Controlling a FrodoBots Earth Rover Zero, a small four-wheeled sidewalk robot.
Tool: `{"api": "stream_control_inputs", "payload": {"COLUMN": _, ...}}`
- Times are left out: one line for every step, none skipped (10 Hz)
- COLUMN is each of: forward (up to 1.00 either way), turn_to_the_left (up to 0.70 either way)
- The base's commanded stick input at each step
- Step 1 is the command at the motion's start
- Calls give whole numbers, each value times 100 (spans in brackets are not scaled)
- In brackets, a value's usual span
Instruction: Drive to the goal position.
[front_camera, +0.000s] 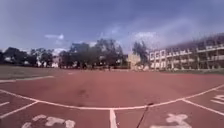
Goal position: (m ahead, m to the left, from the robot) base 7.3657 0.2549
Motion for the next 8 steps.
{"api": "stream_control_inputs", "payload": {"forward": 70, "turn_to_the_left": 0}}
{"api": "stream_control_inputs", "payload": {"forward": 70, "turn_to_the_left": 0}}
{"api": "stream_control_inputs", "payload": {"forward": 70, "turn_to_the_left": 0}}
{"api": "stream_control_inputs", "payload": {"forward": 70, "turn_to_the_left": 0}}
{"api": "stream_control_inputs", "payload": {"forward": 70, "turn_to_the_left": 0}}
{"api": "stream_control_inputs", "payload": {"forward": 70, "turn_to_the_left": 0}}
{"api": "stream_control_inputs", "payload": {"forward": 70, "turn_to_the_left": 0}}
{"api": "stream_control_inputs", "payload": {"forward": 70, "turn_to_the_left": 0}}
